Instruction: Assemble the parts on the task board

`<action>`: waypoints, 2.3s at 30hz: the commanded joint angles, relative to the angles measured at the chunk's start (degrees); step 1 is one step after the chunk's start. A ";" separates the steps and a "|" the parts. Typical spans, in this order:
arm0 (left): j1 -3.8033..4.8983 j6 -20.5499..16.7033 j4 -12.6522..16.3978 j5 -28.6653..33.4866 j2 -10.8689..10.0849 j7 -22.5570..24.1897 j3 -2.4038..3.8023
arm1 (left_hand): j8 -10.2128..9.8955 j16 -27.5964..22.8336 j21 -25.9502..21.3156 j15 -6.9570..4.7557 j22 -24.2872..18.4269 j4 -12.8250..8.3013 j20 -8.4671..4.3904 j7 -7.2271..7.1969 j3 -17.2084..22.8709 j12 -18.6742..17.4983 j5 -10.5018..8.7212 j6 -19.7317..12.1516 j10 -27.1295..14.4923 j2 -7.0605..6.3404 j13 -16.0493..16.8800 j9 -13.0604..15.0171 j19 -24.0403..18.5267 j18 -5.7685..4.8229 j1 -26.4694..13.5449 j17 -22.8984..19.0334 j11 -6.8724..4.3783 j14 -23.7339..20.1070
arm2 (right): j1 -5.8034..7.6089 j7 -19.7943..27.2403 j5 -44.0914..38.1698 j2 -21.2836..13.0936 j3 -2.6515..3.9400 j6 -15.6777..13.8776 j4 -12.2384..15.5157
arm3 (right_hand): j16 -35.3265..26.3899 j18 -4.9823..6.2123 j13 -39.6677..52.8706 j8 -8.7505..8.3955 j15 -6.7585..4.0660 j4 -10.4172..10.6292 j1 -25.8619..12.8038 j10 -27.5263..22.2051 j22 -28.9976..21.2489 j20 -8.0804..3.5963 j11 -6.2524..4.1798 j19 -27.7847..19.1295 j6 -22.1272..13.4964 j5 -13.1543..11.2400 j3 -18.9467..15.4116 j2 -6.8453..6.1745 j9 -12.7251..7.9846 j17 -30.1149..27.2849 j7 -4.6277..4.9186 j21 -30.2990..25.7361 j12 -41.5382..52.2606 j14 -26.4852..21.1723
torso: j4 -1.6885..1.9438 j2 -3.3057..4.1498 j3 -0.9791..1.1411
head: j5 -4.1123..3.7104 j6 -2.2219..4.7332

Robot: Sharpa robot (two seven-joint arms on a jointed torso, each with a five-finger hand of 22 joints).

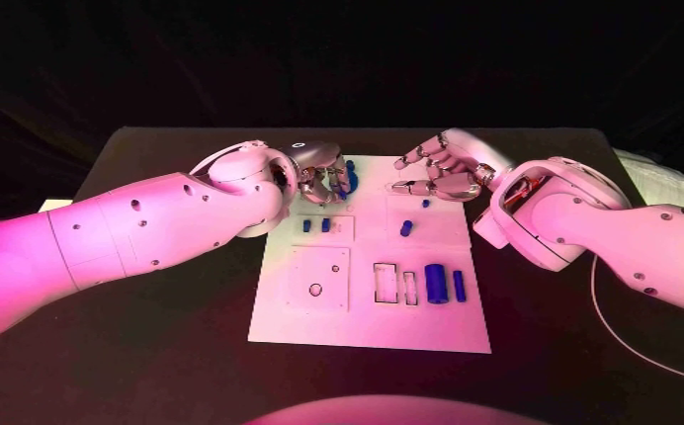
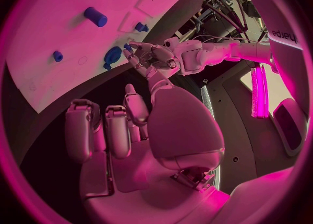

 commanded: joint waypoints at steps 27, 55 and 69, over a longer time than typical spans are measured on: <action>-0.08 5.38 -0.40 4.66 -3.19 -1.04 -0.08 | -0.69 -0.15 0.47 -0.09 4.27 -0.07 -0.12 0.14 0.79 -1.22 -0.25 0.33 0.36 -0.56 -0.02 -0.23 1.03 -1.02 -1.43 -0.37 0.12 1.43 | -0.34 0.49 -0.03 0.15 -0.01 0.74 -0.26 | -0.18 0.39 0.10 0.12 -0.24 0.26 -0.25 -0.01 0.01 0.05 -0.24 -0.21 0.41 0.29 -0.38 0.65 0.09 7.93 0.00 -0.24 0.26 4.36 | 0.13 0.00 0.04 | 0.61 -0.59; -0.18 7.45 -1.12 2.40 -2.24 -2.89 -0.28 | -3.49 -0.18 0.25 0.54 4.37 -0.26 0.29 1.15 1.63 -3.05 -0.29 -3.11 -0.41 -1.45 -0.19 -1.41 0.78 -1.01 -2.62 -1.03 0.89 1.29 | -0.35 0.46 -0.03 0.15 -0.01 0.73 -0.21 | -0.18 0.39 0.12 0.14 -0.24 0.30 -0.28 0.02 0.02 0.05 -0.25 -0.20 0.46 0.31 -0.42 0.69 0.10 7.93 -0.01 -0.24 0.31 4.36 | 0.17 -0.06 0.05 | 0.62 -0.72; -0.18 5.26 -0.53 3.30 -3.03 -2.83 -0.28 | -5.37 -0.91 -6.20 1.79 1.17 -0.29 1.50 2.34 2.33 -6.75 -0.29 -10.31 -4.13 -3.52 -0.71 -2.96 -1.38 0.20 -4.27 -3.29 2.48 0.47 | -0.35 0.20 -0.06 -0.25 -0.01 0.47 -1.06 | -0.34 0.41 -1.54 0.08 -0.26 0.24 0.01 -1.30 -0.09 0.03 -0.26 -0.23 0.40 0.35 -0.44 0.77 0.07 7.68 0.00 -0.31 -2.09 4.31 | 0.15 -0.10 0.00 | 0.52 -0.59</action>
